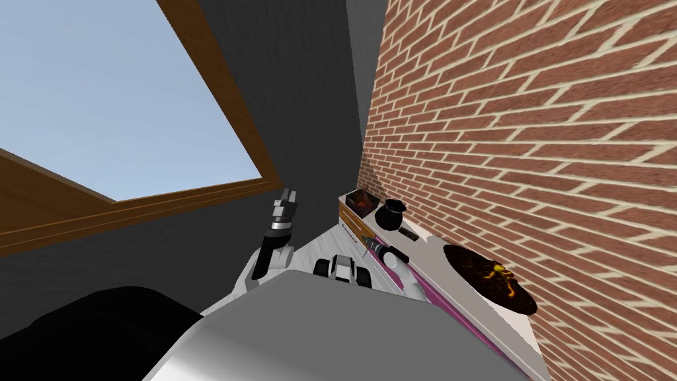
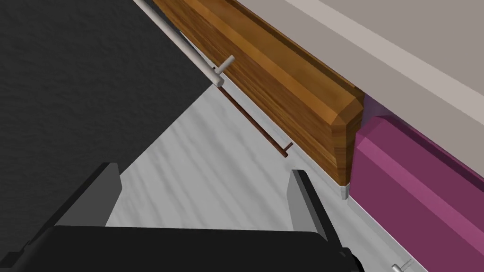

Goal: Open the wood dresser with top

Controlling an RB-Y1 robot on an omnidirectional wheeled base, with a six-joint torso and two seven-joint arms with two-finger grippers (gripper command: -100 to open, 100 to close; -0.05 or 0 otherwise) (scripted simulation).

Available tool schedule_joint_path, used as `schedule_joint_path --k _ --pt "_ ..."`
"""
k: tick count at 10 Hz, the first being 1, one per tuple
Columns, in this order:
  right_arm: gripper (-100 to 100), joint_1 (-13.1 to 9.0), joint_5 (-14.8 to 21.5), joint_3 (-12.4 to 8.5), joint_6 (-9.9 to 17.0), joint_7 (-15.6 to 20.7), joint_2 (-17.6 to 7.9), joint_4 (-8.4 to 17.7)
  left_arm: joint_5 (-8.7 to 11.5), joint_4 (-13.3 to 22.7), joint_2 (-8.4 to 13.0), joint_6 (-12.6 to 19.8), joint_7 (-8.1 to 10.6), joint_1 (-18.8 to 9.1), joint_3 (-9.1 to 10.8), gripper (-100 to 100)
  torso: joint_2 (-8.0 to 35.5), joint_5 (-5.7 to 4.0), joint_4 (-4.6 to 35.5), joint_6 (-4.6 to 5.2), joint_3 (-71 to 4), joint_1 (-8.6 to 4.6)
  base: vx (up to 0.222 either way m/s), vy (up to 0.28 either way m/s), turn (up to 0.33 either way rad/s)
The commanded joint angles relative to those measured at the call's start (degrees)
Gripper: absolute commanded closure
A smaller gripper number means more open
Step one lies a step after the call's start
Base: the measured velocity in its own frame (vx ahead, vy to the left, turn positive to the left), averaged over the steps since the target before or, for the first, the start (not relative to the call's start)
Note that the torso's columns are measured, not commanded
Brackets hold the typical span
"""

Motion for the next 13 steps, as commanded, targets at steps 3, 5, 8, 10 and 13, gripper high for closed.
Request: schedule_joint_path --k 3,5,8,10,13 --pt "-100 -2.6 -4.3 -0.5 5.0 -7.4 -1.2 5.0 0.0 0.0 0.0 0.0 0.0 0.0 0.0 0 0.0 0.0 0.0 0.0 0.0 -0.02 0.068 0.022 -0.014" --pt "-100 -3.6 -6.0 -0.7 6.6 -10.3 -1.6 7.1 0.0 0.0 0.0 0.0 0.0 0.0 0.0 0 0.0 0.0 0.0 0.0 0.0 0.0 0.058 0.022 -0.009" --pt "-100 -4.6 -7.5 -0.9 8.0 -13.2 -2.0 9.1 0.0 0.0 0.0 0.0 0.0 0.0 0.0 0 0.0 0.0 0.0 0.0 0.0 -0.01 0.061 0.018 -0.007" --pt "-100 -5.5 -9.0 -1.0 9.3 -15.4 -2.4 11.0 0.0 0.0 0.0 0.0 0.0 0.0 0.0 0 0.0 0.01 0.0 0.0 0.0 0.02 0.059 0.025 -0.007" --pt "-100 -7.9 -12.6 -1.6 12.5 -20.8 -3.4 15.8 0.0 0.0 0.0 0.0 0.0 0.0 0.0 0 -0.1 0.0 0.0 0.0 0.0 0.0 0.085 0.022 -0.006"
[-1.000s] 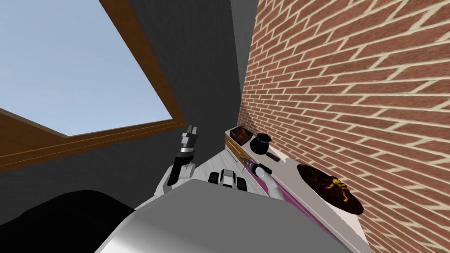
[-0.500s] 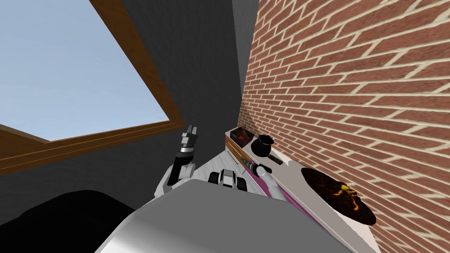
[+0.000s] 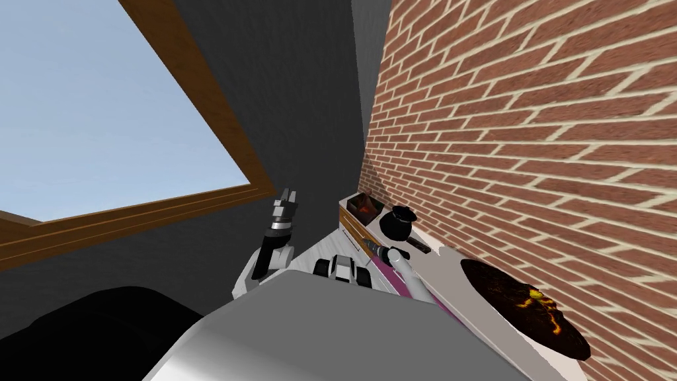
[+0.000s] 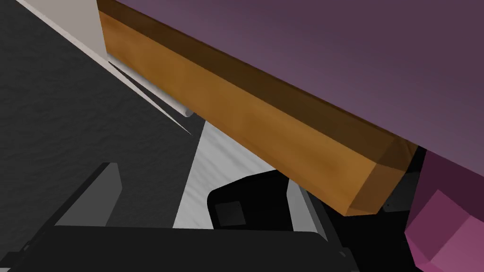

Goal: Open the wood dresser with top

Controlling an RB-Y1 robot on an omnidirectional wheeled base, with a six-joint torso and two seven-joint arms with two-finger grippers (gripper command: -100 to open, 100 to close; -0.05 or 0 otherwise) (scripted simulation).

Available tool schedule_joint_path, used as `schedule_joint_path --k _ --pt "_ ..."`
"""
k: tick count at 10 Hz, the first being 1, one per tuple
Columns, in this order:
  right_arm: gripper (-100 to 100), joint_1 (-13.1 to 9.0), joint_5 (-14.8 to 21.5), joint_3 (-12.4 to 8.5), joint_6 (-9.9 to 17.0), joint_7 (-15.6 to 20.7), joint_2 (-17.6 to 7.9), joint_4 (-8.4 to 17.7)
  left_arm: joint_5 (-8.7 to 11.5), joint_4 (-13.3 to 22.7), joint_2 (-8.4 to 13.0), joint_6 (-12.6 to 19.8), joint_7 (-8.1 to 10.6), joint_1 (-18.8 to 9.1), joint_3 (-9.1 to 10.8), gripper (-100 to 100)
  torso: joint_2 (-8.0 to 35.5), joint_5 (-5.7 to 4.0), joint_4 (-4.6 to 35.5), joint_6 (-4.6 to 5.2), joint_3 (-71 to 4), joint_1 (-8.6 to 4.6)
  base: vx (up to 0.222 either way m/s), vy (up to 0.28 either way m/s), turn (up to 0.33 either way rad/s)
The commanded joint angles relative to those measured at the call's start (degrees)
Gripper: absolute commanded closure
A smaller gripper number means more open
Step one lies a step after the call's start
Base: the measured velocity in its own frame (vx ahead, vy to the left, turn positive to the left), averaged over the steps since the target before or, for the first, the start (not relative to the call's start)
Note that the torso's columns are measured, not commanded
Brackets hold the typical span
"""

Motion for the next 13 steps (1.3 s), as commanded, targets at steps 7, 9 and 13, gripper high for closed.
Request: schedule_joint_path --k 7,9,13 --pt "-100 -3.9 -6.1 -1.1 5.2 -10.3 -1.9 8.0 0.0 0.0 0.0 0.0 0.0 0.0 0.0 0 0.0 -0.05 0.0 -0.05 0.1 -0.09 0.062 0.023 -0.004" --pt "-100 -2.9 -5.4 -1.4 3.6 -7.9 0.1 8.9 0.0 0.0 0.0 0.0 0.0 0.0 0.0 0 -0.1 -0.08 0.0 -0.07 0.0 -0.19 0.038 0.009 -0.004" --pt "100 -3.2 -5.6 -1.2 4.3 -8.8 -0.8 8.3 0.0 0.0 0.0 0.0 0.0 0.0 0.0 0 0.3 0.02 0.1 0.0 0.2 0.03 0.017 0.003 -0.004"
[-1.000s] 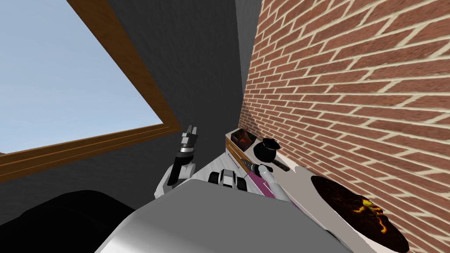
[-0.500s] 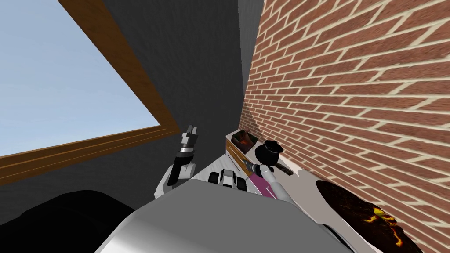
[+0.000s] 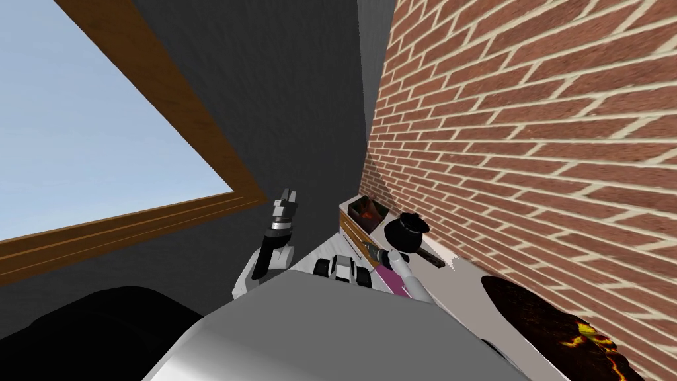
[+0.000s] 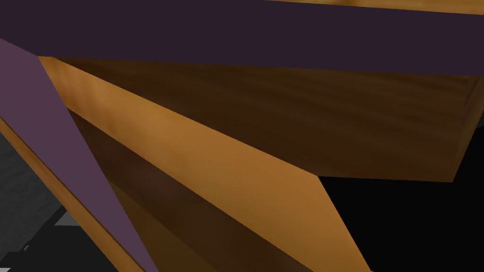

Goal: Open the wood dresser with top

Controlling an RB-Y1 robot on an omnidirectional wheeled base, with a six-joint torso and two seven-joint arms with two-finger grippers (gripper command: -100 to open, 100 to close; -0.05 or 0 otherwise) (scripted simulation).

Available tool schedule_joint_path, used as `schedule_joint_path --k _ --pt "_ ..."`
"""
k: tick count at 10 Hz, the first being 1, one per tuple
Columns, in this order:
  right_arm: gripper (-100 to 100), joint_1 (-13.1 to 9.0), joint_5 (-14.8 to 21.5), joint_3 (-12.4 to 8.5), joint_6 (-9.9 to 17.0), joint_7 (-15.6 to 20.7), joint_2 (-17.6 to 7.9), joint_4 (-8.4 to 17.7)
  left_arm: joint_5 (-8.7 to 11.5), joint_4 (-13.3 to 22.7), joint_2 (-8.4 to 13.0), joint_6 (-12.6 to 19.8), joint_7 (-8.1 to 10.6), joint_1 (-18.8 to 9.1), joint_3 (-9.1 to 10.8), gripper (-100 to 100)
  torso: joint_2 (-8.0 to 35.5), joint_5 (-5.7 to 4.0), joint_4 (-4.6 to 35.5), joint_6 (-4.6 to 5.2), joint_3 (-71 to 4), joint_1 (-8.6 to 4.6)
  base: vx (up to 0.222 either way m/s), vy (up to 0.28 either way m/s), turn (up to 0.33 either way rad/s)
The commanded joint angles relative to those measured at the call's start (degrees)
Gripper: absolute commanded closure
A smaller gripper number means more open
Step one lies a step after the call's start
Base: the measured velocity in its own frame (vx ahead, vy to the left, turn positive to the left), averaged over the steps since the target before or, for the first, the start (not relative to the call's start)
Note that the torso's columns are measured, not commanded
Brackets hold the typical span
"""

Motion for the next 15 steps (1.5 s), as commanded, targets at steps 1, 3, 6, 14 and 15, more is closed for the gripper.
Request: schedule_joint_path --k 1,3,6,14,15 --pt "100 -0.8 -1.0 0.4 2.0 -2.1 -2.6 -1.4 0.0 0.0 0.0 0.0 0.0 0.0 0.0 0 0.0 -0.02 0.0 0.0 0.0 -0.07 -0.061 0.013 0.065" --pt "100 -0.5 -0.4 0.5 1.4 -2.0 -1.4 -1.5 0.0 0.0 0.0 0.0 0.0 0.0 0.0 0 -0.1 0.12 0.0 0.19 -0.1 -0.11 -0.053 0.038 0.003" --pt "100 -0.1 0.1 0.5 0.9 -1.6 -0.9 -1.1 0.0 0.0 0.0 0.0 0.0 0.0 -0.02 0 -0.2 -0.06 -0.2 -0.01 -0.1 0.13 -0.108 0.143 -0.035" --pt "-100 -2.0 -0.6 1.1 3.1 -5.1 -4.3 -3.3 0.0 0.0 0.0 0.0 0.0 0.0 0.0 0 -0.5 -0.1 -0.1 0.0 -0.3 -0.38 -0.086 0.099 -0.011" --pt "-100 -2.3 -0.7 1.2 3.8 -6.1 -5.2 -3.9 0.0 0.0 0.0 0.0 0.0 0.0 0.0 0 -0.4 -0.07 -0.1 0.01 -0.2 -0.31 -0.024 0.019 0.003"
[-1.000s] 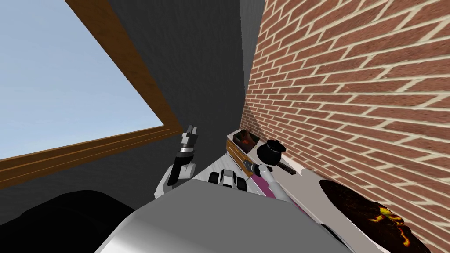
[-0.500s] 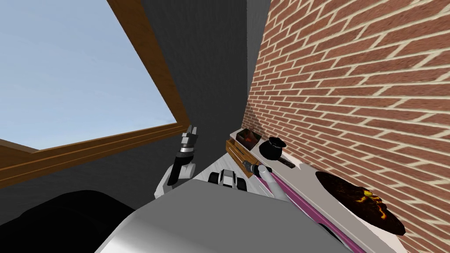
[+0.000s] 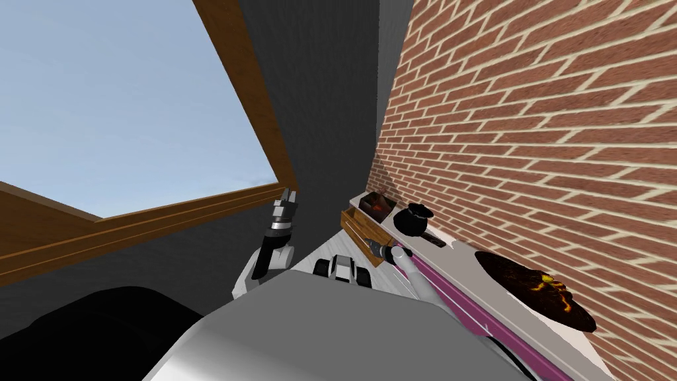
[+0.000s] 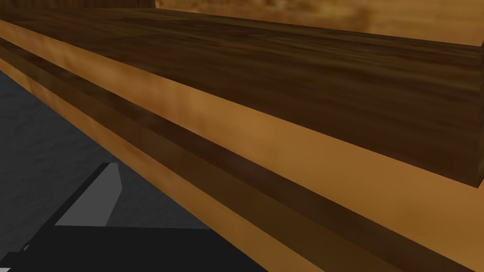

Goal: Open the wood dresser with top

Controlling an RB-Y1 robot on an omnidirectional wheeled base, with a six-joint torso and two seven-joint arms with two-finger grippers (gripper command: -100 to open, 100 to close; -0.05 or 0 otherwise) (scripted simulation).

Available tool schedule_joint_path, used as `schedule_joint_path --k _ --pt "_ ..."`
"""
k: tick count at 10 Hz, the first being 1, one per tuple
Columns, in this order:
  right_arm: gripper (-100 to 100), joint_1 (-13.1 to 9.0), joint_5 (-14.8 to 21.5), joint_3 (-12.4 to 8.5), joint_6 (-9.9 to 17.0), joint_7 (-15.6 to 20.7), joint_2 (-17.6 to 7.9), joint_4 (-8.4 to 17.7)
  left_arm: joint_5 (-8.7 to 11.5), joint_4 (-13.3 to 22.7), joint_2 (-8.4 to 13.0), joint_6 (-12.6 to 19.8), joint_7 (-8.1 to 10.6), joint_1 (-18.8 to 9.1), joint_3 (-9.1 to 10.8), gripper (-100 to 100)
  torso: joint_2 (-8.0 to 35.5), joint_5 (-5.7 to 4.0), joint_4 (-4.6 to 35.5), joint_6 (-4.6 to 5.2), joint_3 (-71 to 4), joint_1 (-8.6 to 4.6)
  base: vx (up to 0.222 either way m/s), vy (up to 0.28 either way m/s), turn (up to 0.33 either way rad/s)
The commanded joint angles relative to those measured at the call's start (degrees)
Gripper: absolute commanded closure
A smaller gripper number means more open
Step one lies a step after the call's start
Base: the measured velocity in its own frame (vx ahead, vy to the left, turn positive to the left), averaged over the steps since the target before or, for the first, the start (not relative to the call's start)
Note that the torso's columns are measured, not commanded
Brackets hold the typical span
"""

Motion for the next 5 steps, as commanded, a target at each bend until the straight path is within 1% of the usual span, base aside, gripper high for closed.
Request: schedule_joint_path --k 1,5 --pt "-100 -1.5 -0.6 0.3 1.7 -2.6 -2.4 -1.1 0.0 0.0 0.0 0.0 0.0 0.0 0.0 0 0.1 0.04 0.0 0.0 0.1 0.19 -0.03 0.027 0.002" --pt "-100 -2.9 -1.2 1.0 4.3 -6.6 -6.0 -3.5 0.0 0.0 0.0 0.0 0.0 0.0 -0.01 0 0.2 0.07 0.0 0.0 0.1 0.32 -0.043 0.044 0.004"
